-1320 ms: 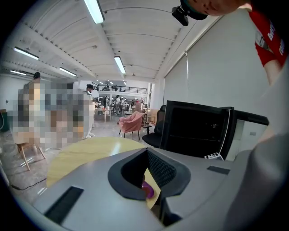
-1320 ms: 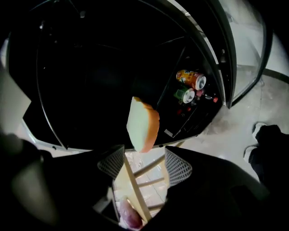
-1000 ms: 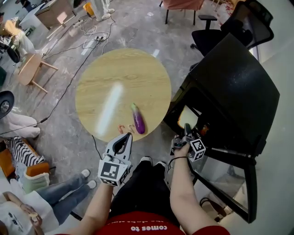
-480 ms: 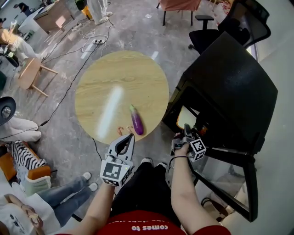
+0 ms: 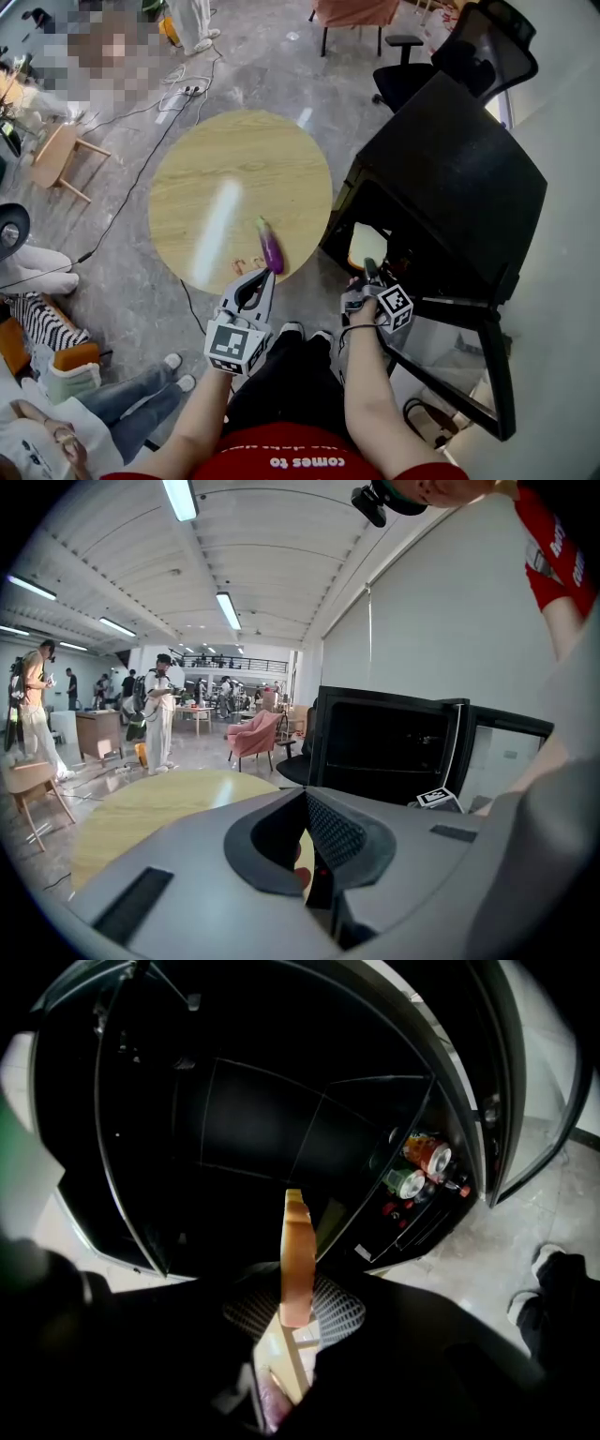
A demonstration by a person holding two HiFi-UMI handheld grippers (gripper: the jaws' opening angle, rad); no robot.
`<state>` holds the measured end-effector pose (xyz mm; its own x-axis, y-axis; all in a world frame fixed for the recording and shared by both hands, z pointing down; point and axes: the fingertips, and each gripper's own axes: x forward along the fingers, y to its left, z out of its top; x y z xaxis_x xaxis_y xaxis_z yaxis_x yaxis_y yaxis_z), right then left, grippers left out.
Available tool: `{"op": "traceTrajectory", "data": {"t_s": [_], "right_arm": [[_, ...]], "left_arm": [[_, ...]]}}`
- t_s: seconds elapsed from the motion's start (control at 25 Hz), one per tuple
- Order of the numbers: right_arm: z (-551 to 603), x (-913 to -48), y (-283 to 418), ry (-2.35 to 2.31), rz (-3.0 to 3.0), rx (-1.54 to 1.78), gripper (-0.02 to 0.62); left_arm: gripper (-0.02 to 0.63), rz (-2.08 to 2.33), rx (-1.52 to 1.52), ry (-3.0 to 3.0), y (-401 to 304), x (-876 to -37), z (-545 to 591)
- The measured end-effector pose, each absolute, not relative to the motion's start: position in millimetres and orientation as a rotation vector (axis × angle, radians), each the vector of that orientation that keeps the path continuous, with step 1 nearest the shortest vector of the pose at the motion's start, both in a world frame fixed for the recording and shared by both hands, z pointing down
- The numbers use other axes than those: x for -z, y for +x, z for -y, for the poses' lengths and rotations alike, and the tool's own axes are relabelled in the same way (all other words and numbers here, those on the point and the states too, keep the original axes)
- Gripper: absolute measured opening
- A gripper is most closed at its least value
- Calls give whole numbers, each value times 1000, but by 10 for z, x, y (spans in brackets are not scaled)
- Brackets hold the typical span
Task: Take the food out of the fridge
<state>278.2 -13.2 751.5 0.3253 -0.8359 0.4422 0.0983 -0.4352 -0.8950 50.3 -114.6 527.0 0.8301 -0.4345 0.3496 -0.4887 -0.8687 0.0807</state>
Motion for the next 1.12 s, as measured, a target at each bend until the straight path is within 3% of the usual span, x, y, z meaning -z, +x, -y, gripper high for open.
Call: {"op": "traceTrajectory", "data": {"t_s": [0.56, 1.12], "right_arm": [[-141, -7115, 2510, -1667, -762, 1350, 98], [-240, -6540, 1942, -1391, -890, 1509, 98]], "left_arm": [[3, 641, -431, 2903, 669, -4923, 983], [3, 564, -374, 2950, 824, -4710, 774]]}}
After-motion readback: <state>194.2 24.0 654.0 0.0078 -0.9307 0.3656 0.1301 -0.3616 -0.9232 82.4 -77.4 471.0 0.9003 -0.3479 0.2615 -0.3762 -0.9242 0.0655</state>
